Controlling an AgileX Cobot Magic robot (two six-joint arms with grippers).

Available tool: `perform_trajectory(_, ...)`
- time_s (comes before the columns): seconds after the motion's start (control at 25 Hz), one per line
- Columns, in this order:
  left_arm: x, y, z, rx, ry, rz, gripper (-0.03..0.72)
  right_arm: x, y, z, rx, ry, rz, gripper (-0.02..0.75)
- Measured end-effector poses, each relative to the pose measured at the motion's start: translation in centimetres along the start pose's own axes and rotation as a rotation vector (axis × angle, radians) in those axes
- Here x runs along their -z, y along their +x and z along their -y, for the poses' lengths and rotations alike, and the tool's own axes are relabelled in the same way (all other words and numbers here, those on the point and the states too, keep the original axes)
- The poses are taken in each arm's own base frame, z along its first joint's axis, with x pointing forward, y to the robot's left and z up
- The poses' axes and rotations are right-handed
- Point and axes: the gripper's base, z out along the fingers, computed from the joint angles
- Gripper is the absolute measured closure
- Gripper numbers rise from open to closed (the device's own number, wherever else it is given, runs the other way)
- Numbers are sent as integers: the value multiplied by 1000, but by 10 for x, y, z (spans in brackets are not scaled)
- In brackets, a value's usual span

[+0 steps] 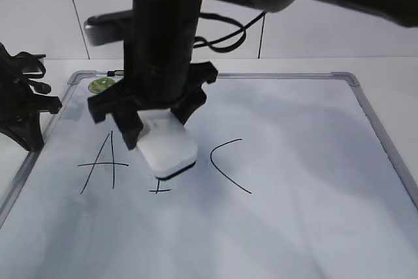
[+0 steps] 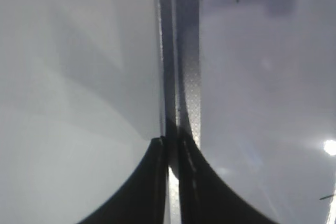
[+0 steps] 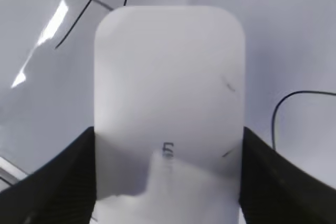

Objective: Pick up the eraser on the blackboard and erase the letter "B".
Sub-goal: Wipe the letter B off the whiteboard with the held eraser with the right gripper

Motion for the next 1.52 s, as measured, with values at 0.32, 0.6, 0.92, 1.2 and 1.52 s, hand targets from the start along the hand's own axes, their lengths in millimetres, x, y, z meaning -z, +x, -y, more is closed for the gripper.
perform_trajectory(0.32,0,0,0,0,0,0,672,-33,28,-19,67,36,-126,178)
perform_trajectory(0.6,0,0,0,0,0,-1,672,-51,38,-15,152,46,-156,178)
perform_trajectory(0.92,0,0,0,0,0,-1,672,-74,31,-16,189,34,-105,178)
perform_trajectory(1.2,0,0,0,0,0,-1,672,-92,34,-16,190,43,-156,178)
perform_trajectory(1.52,0,0,0,0,0,-2,672,-96,32,-8,158,34,-177,178)
